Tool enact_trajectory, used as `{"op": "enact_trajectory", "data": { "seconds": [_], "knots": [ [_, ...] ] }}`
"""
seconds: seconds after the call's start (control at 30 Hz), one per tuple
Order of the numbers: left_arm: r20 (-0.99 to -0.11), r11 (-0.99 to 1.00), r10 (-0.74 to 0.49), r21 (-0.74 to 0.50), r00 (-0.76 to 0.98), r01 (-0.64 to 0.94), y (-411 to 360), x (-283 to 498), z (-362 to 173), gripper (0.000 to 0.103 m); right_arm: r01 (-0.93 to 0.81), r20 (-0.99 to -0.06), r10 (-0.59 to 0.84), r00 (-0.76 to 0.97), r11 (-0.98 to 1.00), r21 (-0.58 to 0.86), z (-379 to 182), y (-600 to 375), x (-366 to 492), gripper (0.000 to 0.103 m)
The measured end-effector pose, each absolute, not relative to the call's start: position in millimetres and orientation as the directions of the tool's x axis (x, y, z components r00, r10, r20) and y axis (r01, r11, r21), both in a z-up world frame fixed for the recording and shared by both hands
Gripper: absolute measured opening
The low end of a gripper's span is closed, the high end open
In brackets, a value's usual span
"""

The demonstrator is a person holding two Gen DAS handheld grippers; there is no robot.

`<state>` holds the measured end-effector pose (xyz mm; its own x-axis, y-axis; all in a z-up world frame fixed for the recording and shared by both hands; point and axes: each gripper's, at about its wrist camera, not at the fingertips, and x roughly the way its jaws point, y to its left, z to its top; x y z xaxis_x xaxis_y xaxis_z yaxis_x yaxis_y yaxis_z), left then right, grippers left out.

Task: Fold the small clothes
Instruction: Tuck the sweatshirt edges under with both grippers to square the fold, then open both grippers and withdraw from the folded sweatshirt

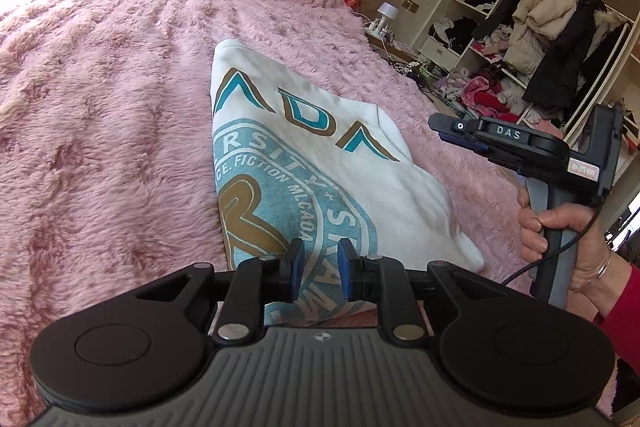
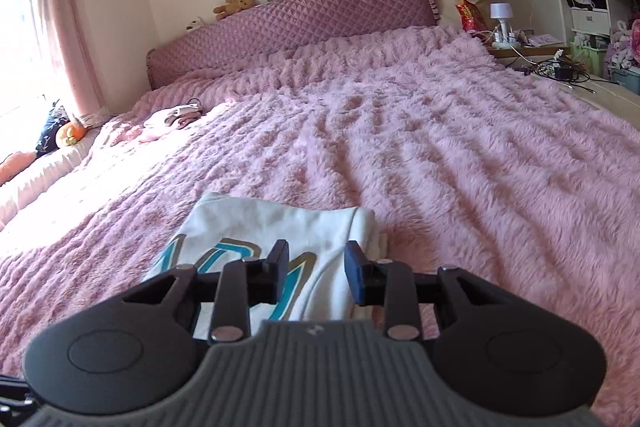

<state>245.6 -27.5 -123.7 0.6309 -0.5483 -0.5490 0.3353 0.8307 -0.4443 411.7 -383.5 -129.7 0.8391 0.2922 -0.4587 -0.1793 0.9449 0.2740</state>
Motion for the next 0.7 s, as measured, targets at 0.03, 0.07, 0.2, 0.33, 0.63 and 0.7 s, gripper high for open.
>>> {"op": "enact_trajectory", "data": {
  "seconds": [0.03,0.07,0.2,0.33,0.63,0.7],
  "knots": [
    [-0.545,0.831,-0.546,-0.446,0.636,0.332,-28,243,-122,0.024,-0.225,-0.458,0.325,0.828,0.939,0.259,-126,-377,392,0.031],
    [-0.544,0.832,-0.544,-0.451,0.639,0.324,-28,240,-121,0.024,-0.260,-0.463,0.351,0.814,0.933,0.250,-125,-372,376,0.031],
    [-0.548,0.828,-0.543,-0.478,0.637,0.294,-29,235,-118,0.024,-0.319,-0.499,0.384,0.777,0.923,0.213,-136,-353,326,0.031],
    [-0.569,0.835,-0.538,-0.459,0.622,0.302,-35,233,-119,0.026,-0.253,-0.551,0.330,0.767,0.944,0.214,-160,-351,306,0.031],
    [-0.632,0.848,-0.502,-0.495,0.590,0.192,-20,259,-155,0.007,-0.181,-0.573,0.307,0.760,0.946,0.268,-183,-363,286,0.031],
    [-0.631,0.847,-0.503,-0.497,0.591,0.190,-20,256,-152,0.007,-0.178,-0.573,0.310,0.759,0.945,0.274,-182,-363,287,0.031]
  ]
}}
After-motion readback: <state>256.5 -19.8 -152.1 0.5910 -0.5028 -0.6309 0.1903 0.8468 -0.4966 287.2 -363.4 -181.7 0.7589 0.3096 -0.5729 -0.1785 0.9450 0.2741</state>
